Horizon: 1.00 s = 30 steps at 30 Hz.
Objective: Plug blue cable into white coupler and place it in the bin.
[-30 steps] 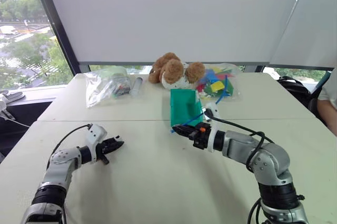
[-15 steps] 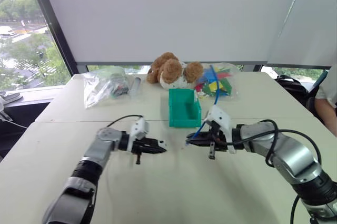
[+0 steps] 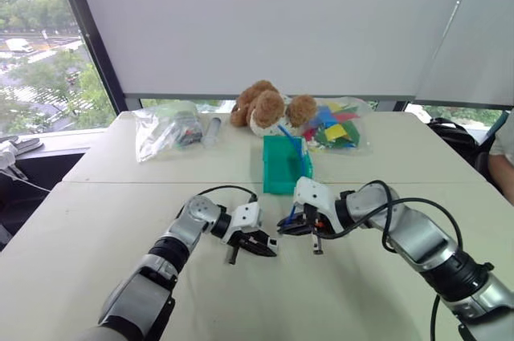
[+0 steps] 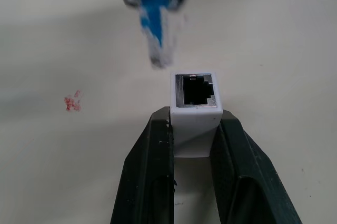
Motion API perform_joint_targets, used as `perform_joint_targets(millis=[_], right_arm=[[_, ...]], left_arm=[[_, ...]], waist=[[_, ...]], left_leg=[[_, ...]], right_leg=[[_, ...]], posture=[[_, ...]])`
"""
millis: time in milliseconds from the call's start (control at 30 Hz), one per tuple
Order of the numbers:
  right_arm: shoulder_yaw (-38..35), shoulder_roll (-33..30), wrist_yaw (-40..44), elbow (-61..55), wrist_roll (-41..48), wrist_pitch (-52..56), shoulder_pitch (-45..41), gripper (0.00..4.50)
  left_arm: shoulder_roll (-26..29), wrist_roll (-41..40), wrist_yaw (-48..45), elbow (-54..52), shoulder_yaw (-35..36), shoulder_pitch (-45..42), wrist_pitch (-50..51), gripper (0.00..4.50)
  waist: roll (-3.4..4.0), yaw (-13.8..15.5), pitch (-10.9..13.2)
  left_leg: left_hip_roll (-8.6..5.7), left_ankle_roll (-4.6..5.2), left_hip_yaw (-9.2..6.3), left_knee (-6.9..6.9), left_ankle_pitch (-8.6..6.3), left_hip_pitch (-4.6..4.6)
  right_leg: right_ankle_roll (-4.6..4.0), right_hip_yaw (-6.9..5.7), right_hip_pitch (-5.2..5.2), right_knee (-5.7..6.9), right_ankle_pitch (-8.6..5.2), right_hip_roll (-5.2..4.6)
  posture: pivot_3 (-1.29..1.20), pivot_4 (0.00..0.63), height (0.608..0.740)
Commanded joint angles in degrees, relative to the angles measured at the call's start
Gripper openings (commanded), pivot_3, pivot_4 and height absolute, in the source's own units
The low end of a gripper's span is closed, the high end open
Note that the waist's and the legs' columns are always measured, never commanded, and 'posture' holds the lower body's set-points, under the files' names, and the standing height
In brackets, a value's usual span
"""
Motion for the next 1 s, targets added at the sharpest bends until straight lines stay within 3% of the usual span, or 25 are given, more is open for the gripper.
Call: perform_joint_targets(millis=[33,400,1000], right_arm=[[-0.26,1.31,0.87,-0.77,-0.95,-0.64,-1.24,0.00],[1.24,1.93,2.52,-0.14,-5.70,-2.15,-0.68,0.00],[1.28,2.15,4.40,-3.61,-6.25,0.63,0.18,0.00]], left_arm=[[0.07,2.38,2.11,1.67,-0.31,-0.04,-0.35,0.35],[-0.07,1.78,2.36,1.27,0.08,0.80,0.16,0.35],[-0.46,1.37,2.74,1.32,0.52,0.72,0.66,0.35]], waist=[[0.00,0.22,0.00],[-0.01,0.28,-0.03],[-0.01,0.31,-0.03]], left_leg=[[0.00,0.00,0.00,0.01,0.00,0.02],[-0.01,0.00,-0.03,0.03,0.00,0.08],[-0.02,0.00,-0.05,0.03,0.00,0.11]], right_leg=[[0.00,0.00,0.02,0.01,0.00,0.00],[0.00,-0.02,0.09,0.02,0.00,0.00],[0.00,-0.03,0.13,0.02,0.00,-0.01]], posture=[[0.00,0.150,0.740],[0.00,0.150,0.740],[0.00,0.150,0.740]])
